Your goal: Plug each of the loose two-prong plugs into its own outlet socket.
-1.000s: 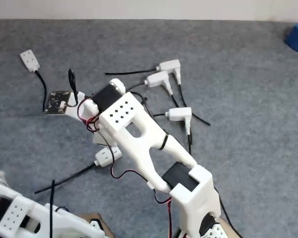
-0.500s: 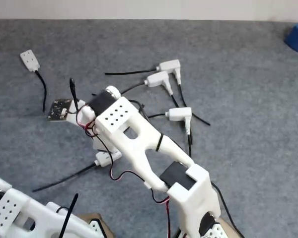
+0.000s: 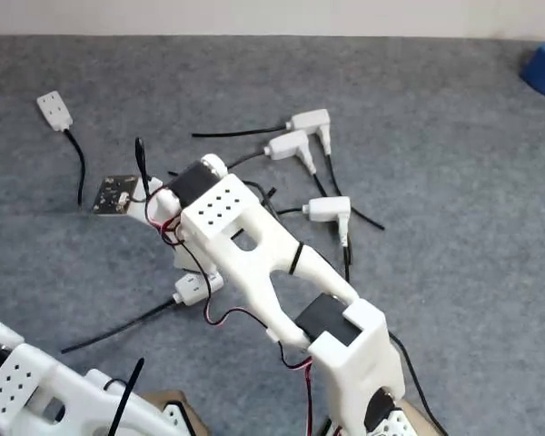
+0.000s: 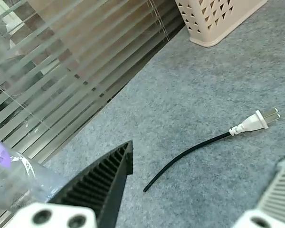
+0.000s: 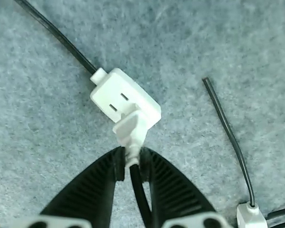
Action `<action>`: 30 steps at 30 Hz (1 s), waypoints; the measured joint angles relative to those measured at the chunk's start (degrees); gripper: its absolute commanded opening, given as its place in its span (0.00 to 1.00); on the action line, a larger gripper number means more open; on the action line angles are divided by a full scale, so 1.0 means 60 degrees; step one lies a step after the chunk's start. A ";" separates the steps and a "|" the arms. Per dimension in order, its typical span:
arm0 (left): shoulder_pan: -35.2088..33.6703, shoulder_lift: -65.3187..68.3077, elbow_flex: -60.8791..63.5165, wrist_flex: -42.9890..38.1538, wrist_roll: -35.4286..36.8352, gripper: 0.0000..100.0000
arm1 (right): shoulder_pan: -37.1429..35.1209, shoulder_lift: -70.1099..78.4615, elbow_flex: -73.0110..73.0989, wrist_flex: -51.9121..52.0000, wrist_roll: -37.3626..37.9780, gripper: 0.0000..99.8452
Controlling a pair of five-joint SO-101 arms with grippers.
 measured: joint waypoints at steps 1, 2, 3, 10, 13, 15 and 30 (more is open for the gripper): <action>0.0029 0.0000 0.0000 0.0000 -0.0015 0.42 | 0.0088 0.0000 0.0000 0.0000 0.0029 0.01; 0.0059 0.0000 0.0000 0.0000 -0.0029 0.42 | 0.0176 0.0000 0.0000 0.0000 0.0088 0.01; 0.0059 0.0000 0.0029 0.0000 -0.0029 0.42 | 0.0249 0.0015 0.0015 0.0000 0.0117 0.01; 0.0440 0.0000 0.0264 0.0000 -0.0029 0.42 | 0.0601 0.0029 0.0029 0.0000 0.0147 0.01; 0.0498 0.0000 0.0264 0.0000 -0.0029 0.42 | 0.0630 0.0029 0.0029 0.0073 0.0161 0.01; 0.0469 0.0000 0.0264 0.0000 -0.0029 0.42 | 0.0630 0.0000 -0.0015 0.0366 0.0161 0.01; 0.0557 0.0000 0.0542 0.0000 -0.0029 0.42 | 0.0454 -0.0410 -0.0542 0.1304 0.0161 0.01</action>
